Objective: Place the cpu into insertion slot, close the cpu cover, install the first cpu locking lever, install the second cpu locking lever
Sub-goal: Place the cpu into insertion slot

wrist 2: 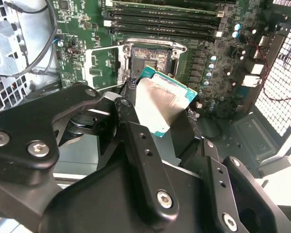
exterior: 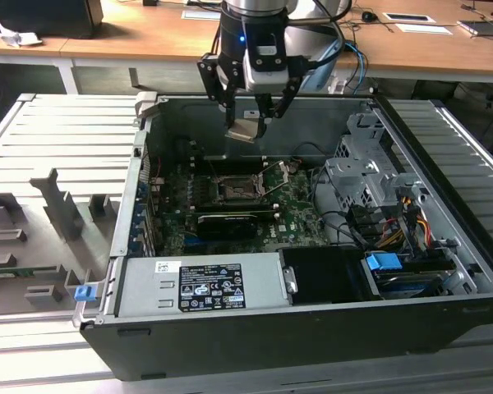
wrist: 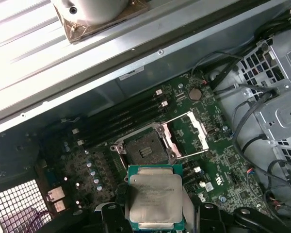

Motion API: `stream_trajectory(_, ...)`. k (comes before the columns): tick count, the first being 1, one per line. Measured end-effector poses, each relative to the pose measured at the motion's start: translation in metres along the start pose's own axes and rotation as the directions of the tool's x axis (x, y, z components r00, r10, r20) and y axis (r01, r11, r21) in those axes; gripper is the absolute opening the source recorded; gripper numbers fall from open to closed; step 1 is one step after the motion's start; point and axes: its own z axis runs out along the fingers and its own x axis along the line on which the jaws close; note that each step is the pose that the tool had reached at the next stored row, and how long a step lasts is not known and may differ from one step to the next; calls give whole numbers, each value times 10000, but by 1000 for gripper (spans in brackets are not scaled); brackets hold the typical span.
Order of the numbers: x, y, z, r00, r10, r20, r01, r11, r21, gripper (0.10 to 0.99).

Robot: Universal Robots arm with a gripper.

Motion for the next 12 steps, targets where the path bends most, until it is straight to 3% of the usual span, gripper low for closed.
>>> stream_trajectory(12,0,-2,16,9985,548,48,-548,9985,-11,525)
